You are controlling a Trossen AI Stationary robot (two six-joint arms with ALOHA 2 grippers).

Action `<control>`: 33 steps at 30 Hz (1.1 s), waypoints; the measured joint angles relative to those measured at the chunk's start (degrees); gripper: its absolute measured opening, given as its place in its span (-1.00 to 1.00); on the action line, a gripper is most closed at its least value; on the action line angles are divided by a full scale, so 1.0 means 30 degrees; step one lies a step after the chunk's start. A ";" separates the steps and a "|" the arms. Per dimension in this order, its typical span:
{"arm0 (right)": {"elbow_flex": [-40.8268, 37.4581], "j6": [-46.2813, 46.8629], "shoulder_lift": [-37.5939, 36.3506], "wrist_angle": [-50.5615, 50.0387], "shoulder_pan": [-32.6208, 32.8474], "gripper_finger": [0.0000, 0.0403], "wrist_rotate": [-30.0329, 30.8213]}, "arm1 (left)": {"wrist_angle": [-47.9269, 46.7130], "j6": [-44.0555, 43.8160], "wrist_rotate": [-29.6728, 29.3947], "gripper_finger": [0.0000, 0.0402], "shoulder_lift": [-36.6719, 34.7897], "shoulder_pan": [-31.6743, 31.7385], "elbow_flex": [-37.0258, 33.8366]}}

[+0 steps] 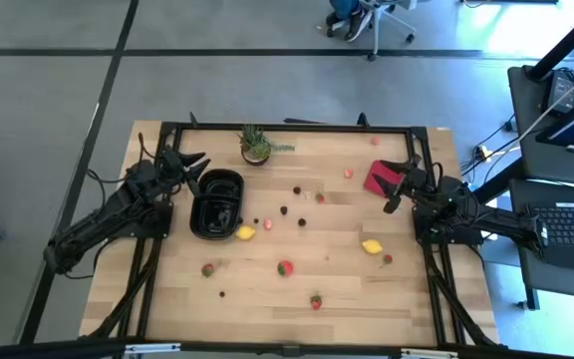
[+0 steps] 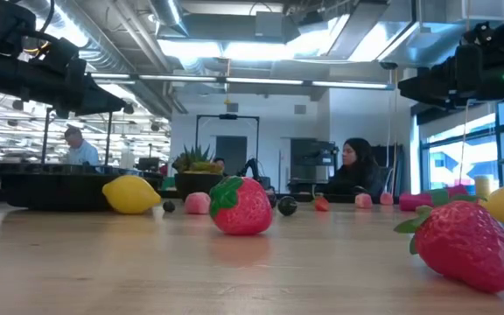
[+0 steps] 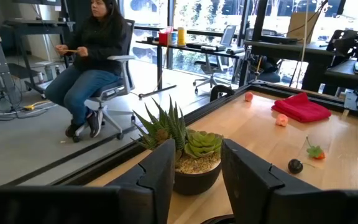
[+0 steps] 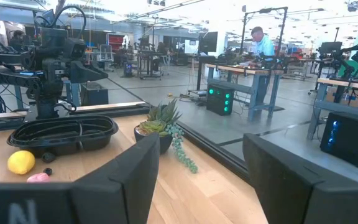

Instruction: Pick and placing Produce into tupperware

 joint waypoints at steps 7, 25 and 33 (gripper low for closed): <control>0.0000 0.0000 0.0000 0.0004 0.0000 0.15 0.0007 | -0.0001 0.0006 0.0000 -0.46 0.0000 -0.0004 0.0000; 0.0000 0.0000 0.0000 0.0000 0.0000 0.15 0.0006 | -0.0003 0.0007 0.0000 -0.61 0.0000 -0.0007 0.0000; 0.0000 0.0000 0.0000 0.0000 0.0000 0.15 0.0007 | -0.0002 0.0007 0.0000 -0.67 0.0000 -0.0006 -0.0002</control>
